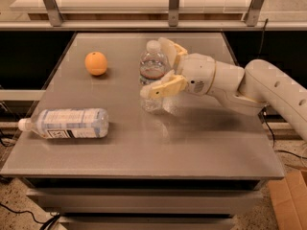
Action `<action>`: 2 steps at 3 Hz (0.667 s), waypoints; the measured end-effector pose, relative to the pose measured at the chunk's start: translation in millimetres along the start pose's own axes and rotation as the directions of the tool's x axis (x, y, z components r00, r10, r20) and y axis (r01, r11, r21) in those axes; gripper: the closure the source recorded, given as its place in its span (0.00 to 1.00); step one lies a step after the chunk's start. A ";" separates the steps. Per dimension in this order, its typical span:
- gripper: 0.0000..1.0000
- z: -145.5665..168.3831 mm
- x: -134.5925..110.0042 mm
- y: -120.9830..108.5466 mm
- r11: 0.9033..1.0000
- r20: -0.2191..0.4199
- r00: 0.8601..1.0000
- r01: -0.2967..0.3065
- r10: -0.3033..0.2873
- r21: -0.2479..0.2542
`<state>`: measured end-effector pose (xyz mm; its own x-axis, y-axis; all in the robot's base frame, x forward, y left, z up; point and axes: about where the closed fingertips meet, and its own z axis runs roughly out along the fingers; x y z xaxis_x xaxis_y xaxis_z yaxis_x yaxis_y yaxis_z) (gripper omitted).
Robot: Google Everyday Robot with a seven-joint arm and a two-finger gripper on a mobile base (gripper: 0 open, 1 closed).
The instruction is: Place water bottle upright
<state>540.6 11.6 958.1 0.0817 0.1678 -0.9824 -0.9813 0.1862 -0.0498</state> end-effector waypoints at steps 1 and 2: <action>0.00 -11.3 -11.4 -8.7 1.000 -0.018 1.000 0.022 -0.022 0.005; 0.00 -16.1 -16.1 -12.4 1.000 -0.027 0.999 0.024 -0.023 0.007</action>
Offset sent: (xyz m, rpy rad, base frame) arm 0.0106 -0.0303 0.0141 -0.0342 -0.0248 -0.0284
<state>548.6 -9.0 971.7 0.0999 0.1372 -0.9855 -0.9778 0.1966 -0.0717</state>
